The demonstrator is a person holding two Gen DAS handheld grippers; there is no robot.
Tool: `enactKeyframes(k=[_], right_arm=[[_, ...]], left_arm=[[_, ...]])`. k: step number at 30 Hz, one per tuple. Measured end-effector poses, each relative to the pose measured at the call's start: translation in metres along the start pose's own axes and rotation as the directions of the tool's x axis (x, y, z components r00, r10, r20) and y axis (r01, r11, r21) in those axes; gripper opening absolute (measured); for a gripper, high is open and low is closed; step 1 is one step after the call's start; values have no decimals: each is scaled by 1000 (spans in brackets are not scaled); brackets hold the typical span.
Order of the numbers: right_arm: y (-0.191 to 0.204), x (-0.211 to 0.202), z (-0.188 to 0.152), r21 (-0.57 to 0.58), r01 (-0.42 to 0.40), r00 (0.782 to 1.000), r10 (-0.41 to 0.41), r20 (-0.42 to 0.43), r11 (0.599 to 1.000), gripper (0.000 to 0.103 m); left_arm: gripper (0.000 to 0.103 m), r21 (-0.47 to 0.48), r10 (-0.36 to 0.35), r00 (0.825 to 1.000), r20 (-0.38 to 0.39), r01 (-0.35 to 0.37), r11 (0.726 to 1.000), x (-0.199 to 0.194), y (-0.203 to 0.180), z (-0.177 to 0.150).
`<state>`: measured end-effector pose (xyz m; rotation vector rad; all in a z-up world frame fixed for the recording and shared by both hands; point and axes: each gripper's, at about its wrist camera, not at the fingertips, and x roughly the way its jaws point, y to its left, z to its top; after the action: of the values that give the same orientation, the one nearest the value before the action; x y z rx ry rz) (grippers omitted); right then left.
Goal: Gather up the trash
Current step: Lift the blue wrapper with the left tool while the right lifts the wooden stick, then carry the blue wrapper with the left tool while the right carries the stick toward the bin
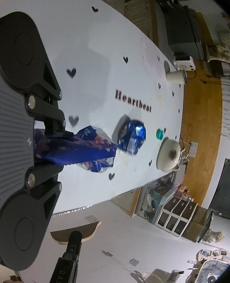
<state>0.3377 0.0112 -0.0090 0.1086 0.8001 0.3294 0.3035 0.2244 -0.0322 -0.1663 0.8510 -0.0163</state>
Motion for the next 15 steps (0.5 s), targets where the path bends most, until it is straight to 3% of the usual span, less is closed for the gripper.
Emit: enactKeyframes(k=[15], right_arm=[[-151, -6, 8, 34, -5, 1000, 6, -30, 999, 14]], left_arm=[[8, 47, -32, 999, -38, 33, 998, 59, -155, 5]])
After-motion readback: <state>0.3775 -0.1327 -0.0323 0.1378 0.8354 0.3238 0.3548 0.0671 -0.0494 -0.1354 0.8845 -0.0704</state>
